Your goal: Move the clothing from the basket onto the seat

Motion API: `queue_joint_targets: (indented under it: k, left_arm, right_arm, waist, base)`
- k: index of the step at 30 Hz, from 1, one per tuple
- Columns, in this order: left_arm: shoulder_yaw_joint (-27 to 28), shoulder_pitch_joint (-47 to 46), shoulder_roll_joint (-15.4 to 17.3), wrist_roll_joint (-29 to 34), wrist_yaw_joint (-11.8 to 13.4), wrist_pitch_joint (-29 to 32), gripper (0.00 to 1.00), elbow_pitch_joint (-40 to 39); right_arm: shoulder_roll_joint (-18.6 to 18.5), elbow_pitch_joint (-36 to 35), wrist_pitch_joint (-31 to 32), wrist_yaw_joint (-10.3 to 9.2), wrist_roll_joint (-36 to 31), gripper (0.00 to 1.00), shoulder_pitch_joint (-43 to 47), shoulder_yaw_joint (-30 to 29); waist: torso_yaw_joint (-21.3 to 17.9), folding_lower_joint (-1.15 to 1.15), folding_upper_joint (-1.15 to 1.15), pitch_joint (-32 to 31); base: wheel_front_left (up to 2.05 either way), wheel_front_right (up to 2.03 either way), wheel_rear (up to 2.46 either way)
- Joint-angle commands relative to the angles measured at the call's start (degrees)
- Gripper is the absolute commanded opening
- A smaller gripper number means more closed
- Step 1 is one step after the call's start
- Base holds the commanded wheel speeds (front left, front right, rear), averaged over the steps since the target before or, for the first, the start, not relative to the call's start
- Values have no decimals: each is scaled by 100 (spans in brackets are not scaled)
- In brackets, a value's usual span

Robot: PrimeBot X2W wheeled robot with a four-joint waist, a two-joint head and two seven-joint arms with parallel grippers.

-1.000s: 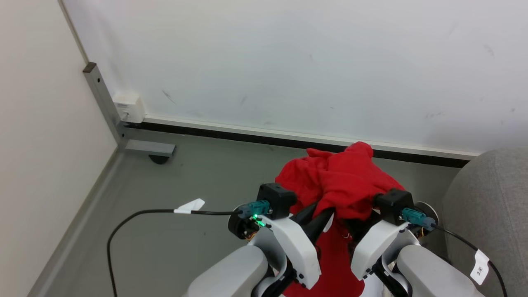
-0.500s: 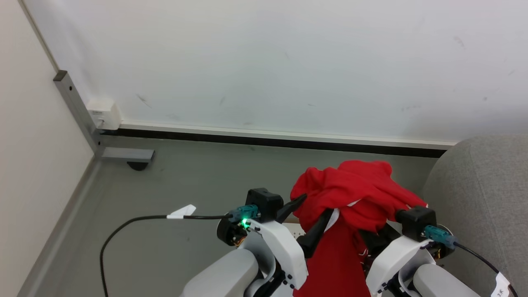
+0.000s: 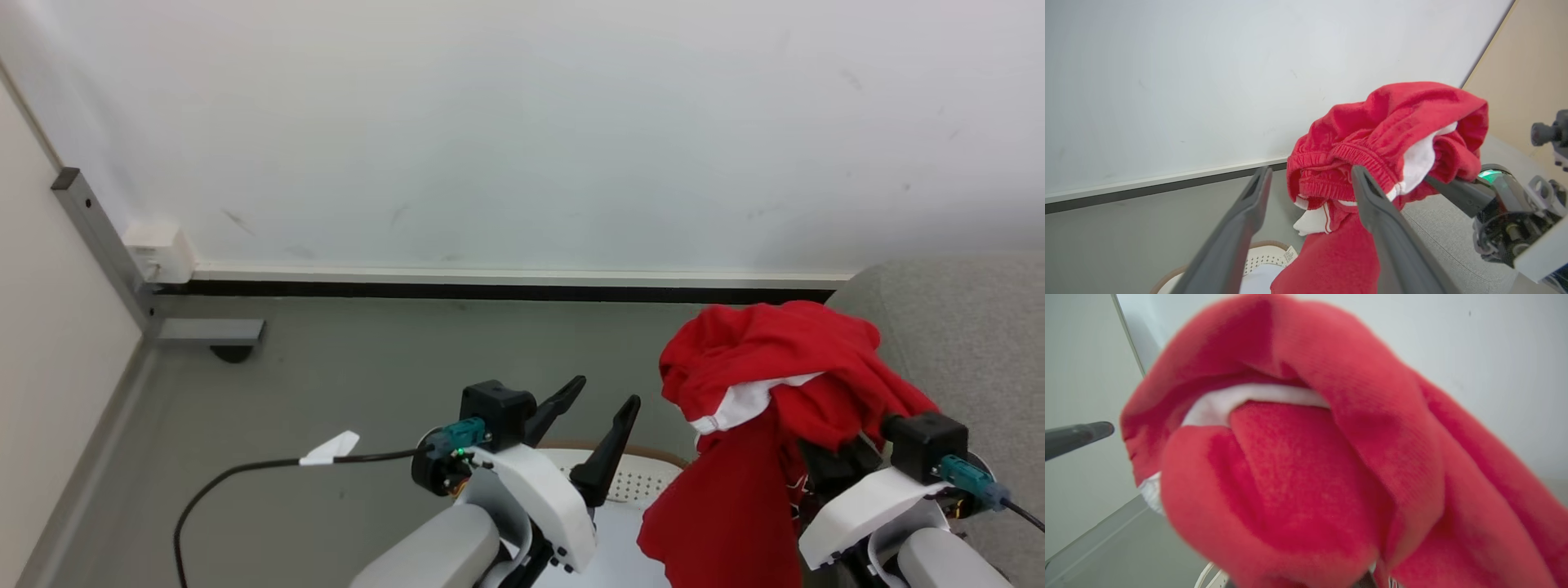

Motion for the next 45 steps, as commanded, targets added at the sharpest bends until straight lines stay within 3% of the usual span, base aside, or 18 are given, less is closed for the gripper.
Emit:
queue_joint_targets:
  k: [1,10,27,39,45]
  left_arm:
    - [25,109,52,41,15,-17,100,-50]
    - [344,523,252,463,-3,-45,100,-678]
    - [780,1123,79,1502,-492,-47,100,-1082]
    - [925,1139,-55,1825,-626,-48,100,-1002]
    - [897,775,61,2038,-680,-48,100,-1102]
  right_arm:
    - [-56,-99,-22,-12,-84,0,75,-107]
    - [-339,-848,-22,-12,-827,0,486,-882]
    - [-320,-1587,17,-12,-1506,0,1097,-1841]
    - [-281,-1930,260,-12,-1644,0,1175,-2064]
    - [-379,-2135,375,-12,-1681,0,612,-2283]
  waist:
    - [-99,0,0,-19]
    - [-784,0,0,22]
    - [-2073,0,0,142]
    - [-2353,0,0,312]
    - [-2249,0,0,984]
  base:
    - [0,0,0]
    - [0,0,0]
    - [0,0,0]
    - [0,0,0]
    - [0,0,0]
